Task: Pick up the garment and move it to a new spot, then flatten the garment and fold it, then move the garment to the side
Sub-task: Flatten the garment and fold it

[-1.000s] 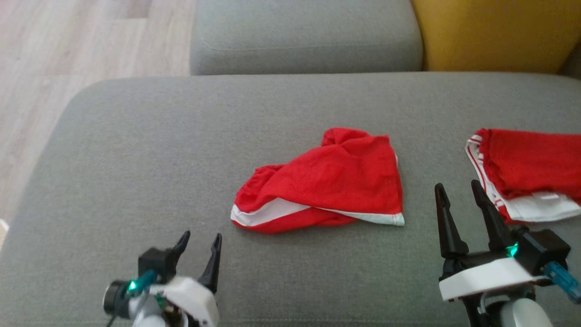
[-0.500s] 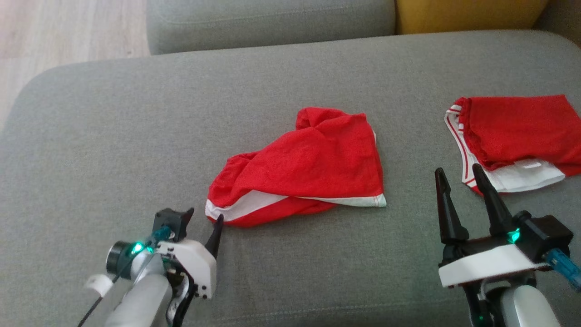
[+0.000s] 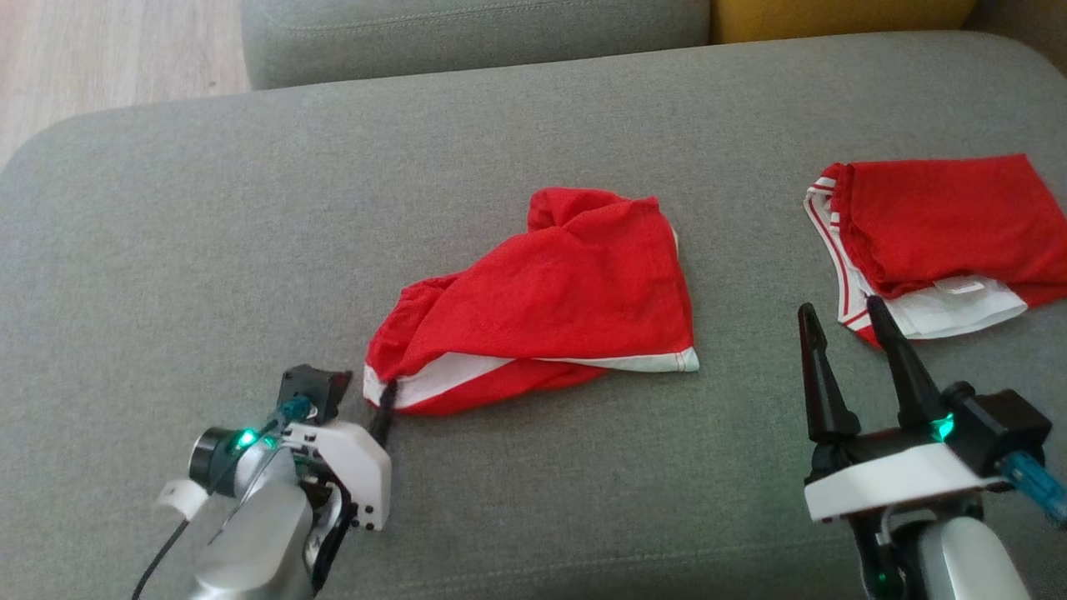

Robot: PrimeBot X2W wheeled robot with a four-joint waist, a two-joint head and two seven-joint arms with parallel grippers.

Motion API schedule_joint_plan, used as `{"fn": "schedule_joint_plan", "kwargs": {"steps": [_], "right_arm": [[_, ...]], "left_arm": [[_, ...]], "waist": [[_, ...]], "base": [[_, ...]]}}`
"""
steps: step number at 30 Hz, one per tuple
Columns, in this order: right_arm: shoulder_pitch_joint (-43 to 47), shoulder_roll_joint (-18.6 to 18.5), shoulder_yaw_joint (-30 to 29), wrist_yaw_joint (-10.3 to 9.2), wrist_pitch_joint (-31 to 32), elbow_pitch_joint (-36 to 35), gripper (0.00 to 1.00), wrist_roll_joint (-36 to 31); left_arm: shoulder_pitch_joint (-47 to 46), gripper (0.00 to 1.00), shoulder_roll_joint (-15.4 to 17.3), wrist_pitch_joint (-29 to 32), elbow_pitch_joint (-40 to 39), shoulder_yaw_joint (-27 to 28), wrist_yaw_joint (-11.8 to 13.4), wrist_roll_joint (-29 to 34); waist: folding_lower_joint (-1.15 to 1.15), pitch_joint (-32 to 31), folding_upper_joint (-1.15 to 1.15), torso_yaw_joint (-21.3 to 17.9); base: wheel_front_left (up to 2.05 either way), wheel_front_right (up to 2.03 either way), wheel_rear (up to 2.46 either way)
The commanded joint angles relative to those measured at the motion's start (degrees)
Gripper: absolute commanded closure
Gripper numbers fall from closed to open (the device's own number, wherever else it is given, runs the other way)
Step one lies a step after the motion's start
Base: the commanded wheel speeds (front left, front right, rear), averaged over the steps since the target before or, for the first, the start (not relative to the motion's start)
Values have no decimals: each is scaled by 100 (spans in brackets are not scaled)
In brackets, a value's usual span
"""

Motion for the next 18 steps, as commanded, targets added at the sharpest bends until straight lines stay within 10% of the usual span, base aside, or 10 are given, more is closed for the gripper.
{"fn": "schedule_joint_plan", "kwargs": {"steps": [1,18], "right_arm": [[-274,-27,154,-5,-61,-150,0,15],[-605,-66,434,-5,478,1103,0,-281]], "left_arm": [[-358,100,54,-79,-53,164,-56,-40],[-283,100,-103,-415,-650,186,-23,-177]], "waist": [[0,5,0,10],[0,49,0,425]], "base": [[0,0,0],[0,0,0]]}}
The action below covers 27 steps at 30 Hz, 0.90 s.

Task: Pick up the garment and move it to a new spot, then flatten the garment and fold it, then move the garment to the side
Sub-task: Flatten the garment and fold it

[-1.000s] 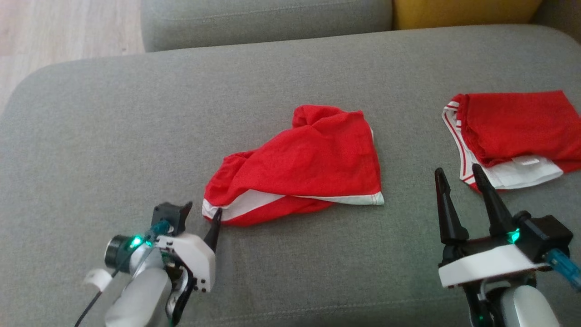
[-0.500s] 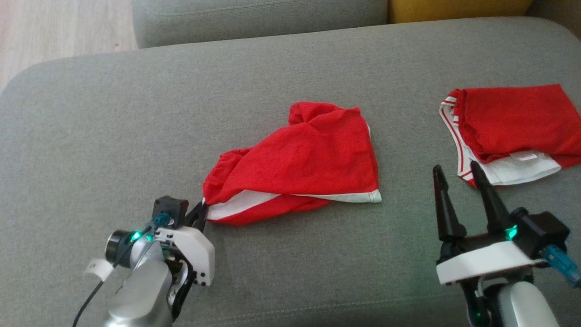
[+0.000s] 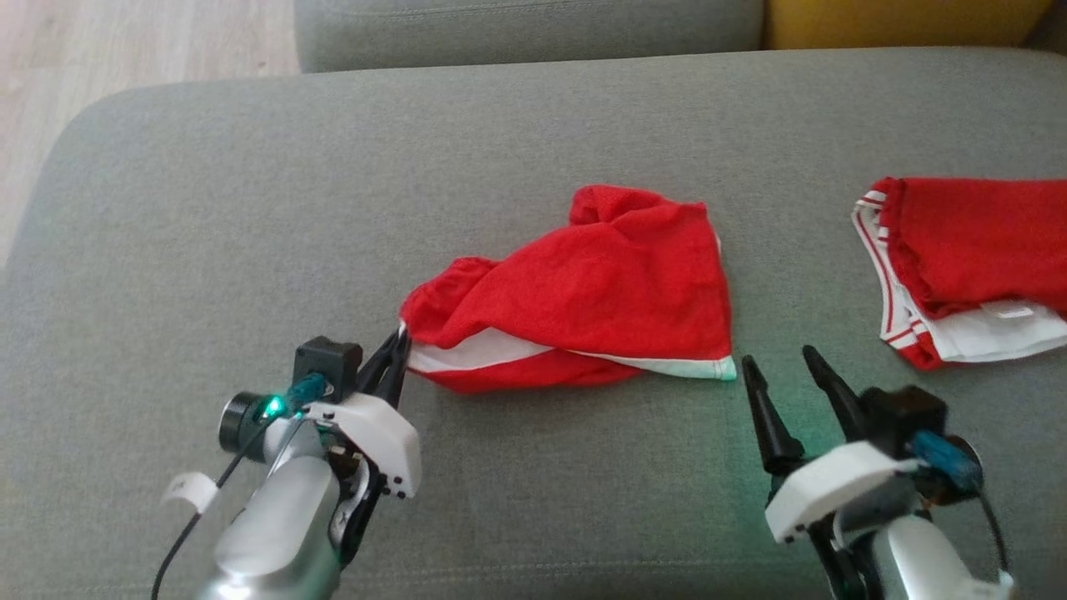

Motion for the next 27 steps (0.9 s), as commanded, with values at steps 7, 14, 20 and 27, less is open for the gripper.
{"fn": "schedule_joint_plan", "kwargs": {"steps": [7,14,20,27], "right_arm": [[-797,-295,372,-4,-46,1041,0,-219],[-1289,-365,646,-4,-226,2032,0,-235],[-1587,-376,844,-4,-417,2608,0,-132],[-1772,-379,1020,-4,-634,3046,0,48]], "left_arm": [[-109,100,90,32,-569,58,100,37],[-79,100,122,162,-867,-19,157,44],[-29,100,173,249,-1031,-63,202,36],[24,100,245,322,-1159,-92,247,11]], "waist": [[0,107,0,181],[0,181,0,232],[0,200,0,250],[0,188,0,258]], "base": [[0,0,0],[0,0,0],[0,0,0],[0,0,0]]}}
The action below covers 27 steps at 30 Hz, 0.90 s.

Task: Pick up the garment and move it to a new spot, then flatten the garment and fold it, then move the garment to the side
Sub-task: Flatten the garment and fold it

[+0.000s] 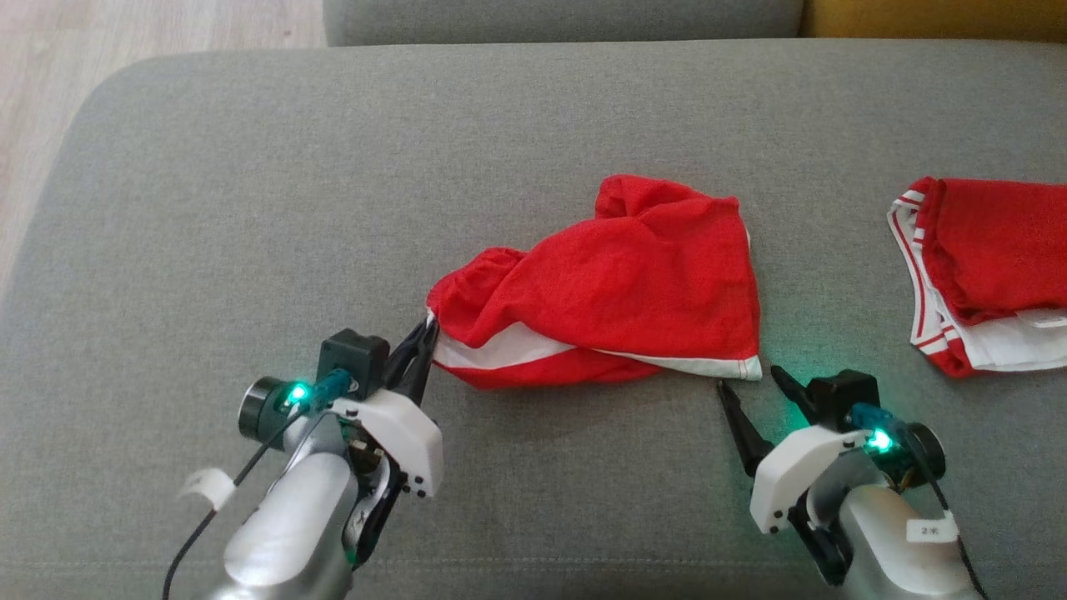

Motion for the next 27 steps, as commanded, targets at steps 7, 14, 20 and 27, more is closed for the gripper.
{"fn": "schedule_joint_plan", "kwargs": {"steps": [7,14,20,27], "right_arm": [[-376,-26,273,-5,-247,134,0,167],[-482,-61,443,-5,-349,403,100,354],[-526,-257,524,-5,-496,425,100,431],[-607,-827,723,-5,-372,-127,100,534]], "left_arm": [[-139,100,176,23,-281,164,55,-28],[-124,100,230,71,-359,132,79,-51],[-55,100,301,76,-401,123,91,-92],[43,100,432,39,-680,113,88,-121]], "waist": [[0,0,0,7],[0,-26,0,29],[0,-182,0,28],[0,-532,0,2]], "base": [[0,0,0],[0,0,0],[0,0,0],[0,0,0]]}}
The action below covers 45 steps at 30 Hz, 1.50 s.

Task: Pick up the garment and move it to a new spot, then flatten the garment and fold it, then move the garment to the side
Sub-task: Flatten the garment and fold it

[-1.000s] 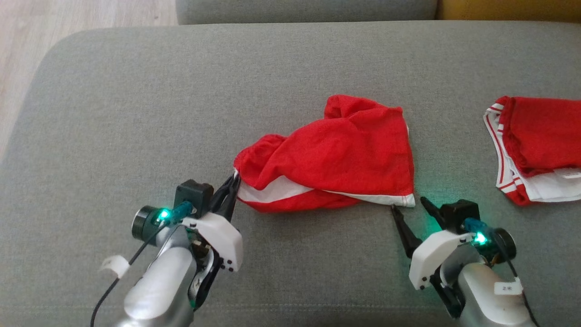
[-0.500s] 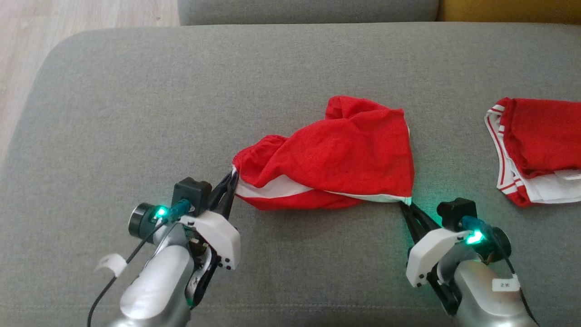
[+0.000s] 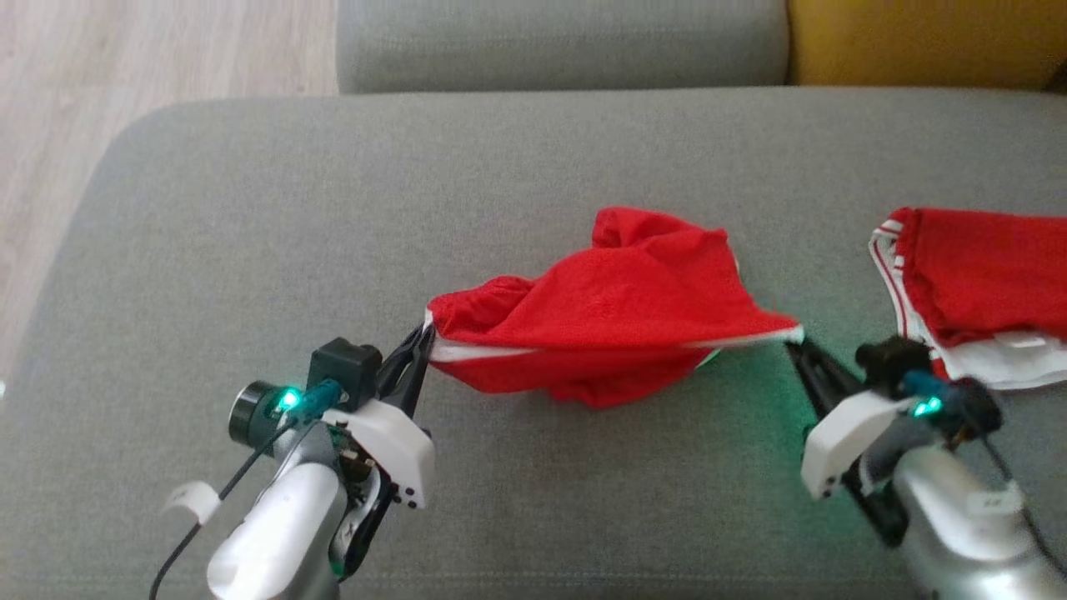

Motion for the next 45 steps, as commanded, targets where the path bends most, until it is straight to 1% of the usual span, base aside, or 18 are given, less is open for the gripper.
{"fn": "schedule_joint_plan", "kwargs": {"steps": [1,6,12,13,16,20,22,23,26,28,29,30,33,35,37,39,42,45], "right_arm": [[-283,-214,110,-5,43,-348,100,68],[-423,-718,118,-5,336,-1254,100,117],[-490,-1158,-87,-5,884,-2497,100,-35],[-448,-1276,-170,-5,1155,-2909,100,-93],[-311,-1478,-284,-5,1700,-3544,100,-87],[-65,-1706,-632,-5,2441,-4503,100,-20],[86,-1773,-812,-5,2803,-5006,100,37],[86,-1773,-812,-5,2803,-5006,100,37],[300,-1810,-1053,-5,3325,-5722,100,148],[388,-1791,-1178,-5,3613,-6107,100,272],[388,-1791,-1178,-5,3613,-6107,100,272],[388,-1805,-1254,-5,3830,-6381,100,356],[239,-1868,-1232,-5,4023,-6555,100,462],[10,-1915,-1117,-5,4102,-6516,100,593],[-364,-1907,-934,-5,4119,-6325,100,809],[-864,-1930,-655,-5,4113,-5997,100,977],[-1855,-1923,-139,-5,3959,-5333,100,1107],[-3030,-1827,303,-5,3572,-4526,100,1082]], "left_arm": [[-173,100,190,-42,-279,195,40,-59],[-167,100,329,26,-760,208,81,-47],[-263,100,498,81,-1714,365,268,-22],[-289,100,557,118,-2075,420,351,4],[-287,100,672,240,-2615,484,479,60],[-207,100,883,531,-3358,598,698,142],[-158,100,1008,718,-3740,665,804,180],[-158,100,1008,718,-3740,665,804,180],[-129,100,1177,990,-4269,759,913,217],[-143,100,1259,1192,-4547,789,949,222],[-143,100,1259,1192,-4547,789,949,222],[-202,100,1318,1378,-4735,806,951,208],[-410,100,1423,1593,-4731,800,820,172],[-632,100,1433,1717,-4522,801,668,48],[-950,100,1390,1797,-4160,817,475,-124],[-1369,100,1348,1845,-3666,821,246,-244],[-2153,100,1262,1873,-2786,822,-86,-317],[-3100,100,1156,1749,-1890,861,-319,-241]], "waist": [[0,-160,0,-14],[0,-443,0,-41],[0,-728,0,-40],[0,-838,0,-34],[0,-998,0,-41],[0,-1148,0,-80],[0,-1186,0,-104],[0,-1186,0,-104],[0,-1182,0,-138],[0,-1152,0,-161],[0,-1152,0,-161],[0,-1100,0,-181],[0,-965,0,-203],[0,-828,0,-217],[0,-660,0,-251],[0,-440,0,-296],[0,9,0,-384],[0,528,0,-456]], "base": [[0,0,0],[0,0,0],[0,0,0],[0,0,0],[0,0,0],[0,0,0],[0,0,0],[0,0,0],[0,0,0],[0,0,0],[0,0,0],[0,0,0],[0,0,0],[0,0,0],[0,0,0],[0,0,0],[0,0,0],[0,0,0]]}}
